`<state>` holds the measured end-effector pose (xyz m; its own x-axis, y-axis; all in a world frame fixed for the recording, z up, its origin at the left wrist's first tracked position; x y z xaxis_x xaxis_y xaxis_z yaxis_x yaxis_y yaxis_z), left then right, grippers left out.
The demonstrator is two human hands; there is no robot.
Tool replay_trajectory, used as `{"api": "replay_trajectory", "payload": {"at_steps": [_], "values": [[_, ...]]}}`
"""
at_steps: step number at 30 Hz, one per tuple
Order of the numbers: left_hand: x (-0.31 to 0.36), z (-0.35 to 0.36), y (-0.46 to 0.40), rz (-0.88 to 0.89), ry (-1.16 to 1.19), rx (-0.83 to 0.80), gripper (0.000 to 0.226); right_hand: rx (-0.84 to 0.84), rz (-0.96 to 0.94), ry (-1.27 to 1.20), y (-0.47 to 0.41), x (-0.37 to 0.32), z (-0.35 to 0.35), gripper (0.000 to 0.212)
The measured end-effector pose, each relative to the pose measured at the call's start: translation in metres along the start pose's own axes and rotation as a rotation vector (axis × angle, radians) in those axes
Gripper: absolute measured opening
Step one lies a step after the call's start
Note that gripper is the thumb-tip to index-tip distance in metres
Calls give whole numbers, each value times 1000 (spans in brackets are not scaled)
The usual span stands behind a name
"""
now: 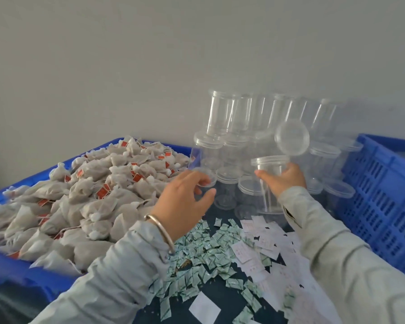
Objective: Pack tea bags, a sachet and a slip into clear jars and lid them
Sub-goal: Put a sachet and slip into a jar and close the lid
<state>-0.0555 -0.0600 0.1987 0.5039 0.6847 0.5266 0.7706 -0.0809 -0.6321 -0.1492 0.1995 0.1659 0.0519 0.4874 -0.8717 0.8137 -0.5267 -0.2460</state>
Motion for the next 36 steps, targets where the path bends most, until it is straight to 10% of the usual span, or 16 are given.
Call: {"api": "replay_trajectory", "payload": {"at_steps": [18,22,27,31,36], "values": [[2,38,22,-82,71,-103,9,-66,43,-112,-7,38,-30,81],[25,33,18,44,159,-98,43,-536,-188,-245,47,10,-16,88],[57,62,34,254,155,-489,74,-1016,-360,-248,134,1,2,67],[52,78,65,197,263,-459,66,-869,-433,-94,145,20,-7,71],[21,111,90,-362,268,-360,68,-332,-781,461,158,28,-9,91]]}}
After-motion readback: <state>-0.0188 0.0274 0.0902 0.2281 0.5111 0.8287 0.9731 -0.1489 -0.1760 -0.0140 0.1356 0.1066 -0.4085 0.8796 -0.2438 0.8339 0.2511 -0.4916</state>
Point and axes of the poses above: each hand's wrist, its own y-axis away from the middle knuckle, its own z-axis out of the palm, x = y × z, the point moved 7 cm from there along -y, towards the middle knuckle, and after that the axes turned 4 degrees about x, right-handed, at the moved point
